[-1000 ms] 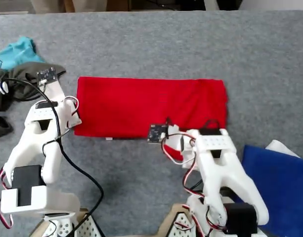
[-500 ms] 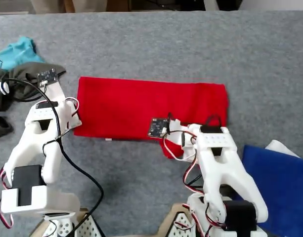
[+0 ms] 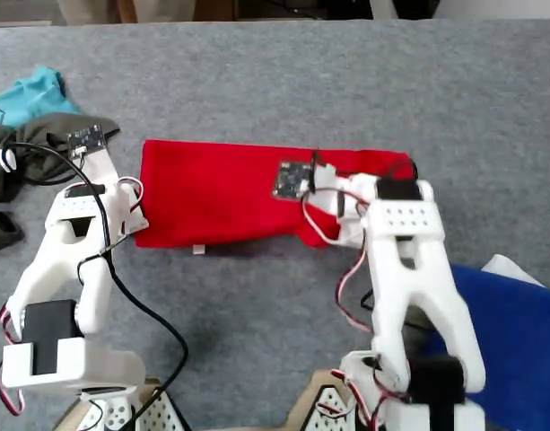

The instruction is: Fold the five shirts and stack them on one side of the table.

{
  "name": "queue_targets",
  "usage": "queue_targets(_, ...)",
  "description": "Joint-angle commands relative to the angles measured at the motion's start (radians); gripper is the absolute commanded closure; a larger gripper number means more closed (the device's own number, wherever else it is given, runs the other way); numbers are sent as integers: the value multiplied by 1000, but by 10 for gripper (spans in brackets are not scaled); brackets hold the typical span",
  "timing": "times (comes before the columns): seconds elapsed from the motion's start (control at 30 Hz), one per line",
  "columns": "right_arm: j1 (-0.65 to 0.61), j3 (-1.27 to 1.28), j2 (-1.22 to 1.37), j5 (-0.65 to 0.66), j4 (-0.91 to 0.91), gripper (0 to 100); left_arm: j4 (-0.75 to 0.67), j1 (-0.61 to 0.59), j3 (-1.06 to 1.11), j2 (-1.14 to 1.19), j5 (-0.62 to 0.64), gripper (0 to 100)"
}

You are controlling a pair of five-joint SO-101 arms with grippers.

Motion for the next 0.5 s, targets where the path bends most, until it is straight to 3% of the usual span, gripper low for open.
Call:
queue_targets(0.0, 16, -137, 105, 14, 3, 995, 6, -5, -48, -4, 3, 979)
queue_targets(0.47, -22, -433, 392, 150, 5, 954, 6, -3, -48, -4, 3, 979)
